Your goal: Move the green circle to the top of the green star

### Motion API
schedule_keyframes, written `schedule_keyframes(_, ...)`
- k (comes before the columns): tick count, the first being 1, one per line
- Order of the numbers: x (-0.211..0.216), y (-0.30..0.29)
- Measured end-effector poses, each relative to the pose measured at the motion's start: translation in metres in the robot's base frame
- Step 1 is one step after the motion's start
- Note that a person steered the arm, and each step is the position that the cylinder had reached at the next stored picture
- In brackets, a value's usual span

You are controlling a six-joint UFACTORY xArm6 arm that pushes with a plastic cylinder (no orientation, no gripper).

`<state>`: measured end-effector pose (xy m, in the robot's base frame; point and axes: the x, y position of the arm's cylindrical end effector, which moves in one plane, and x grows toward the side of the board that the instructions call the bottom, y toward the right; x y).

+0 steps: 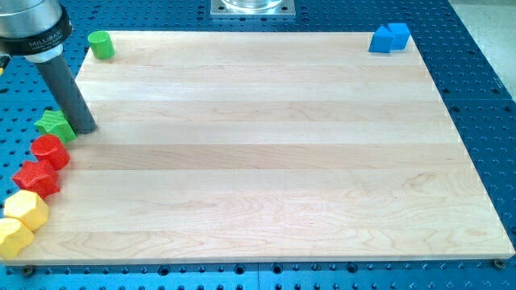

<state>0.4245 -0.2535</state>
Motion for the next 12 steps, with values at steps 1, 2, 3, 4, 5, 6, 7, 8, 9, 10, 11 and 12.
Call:
schedule_keyframes(1,-0.035,0.006)
schedule_keyframes(2,-0.091,0.061)
schedule_keyframes(3,-0.156,0.085)
schedule_keyframes(4,-0.207,0.075)
schedule_keyframes(5,-0.233,0.058)
schedule_keyframes(6,-0.233,0.054)
schedule_keyframes(7,-0.233,0.019)
schedule_keyframes(8,-0.231,-0.022)
schedule_keyframes(9,-0.188,-0.025)
schedule_keyframes(10,-0.128,-0.023)
schedule_keyframes(11,-0.103,-0.021)
schedule_keyframes(12,-0.130,-0.016)
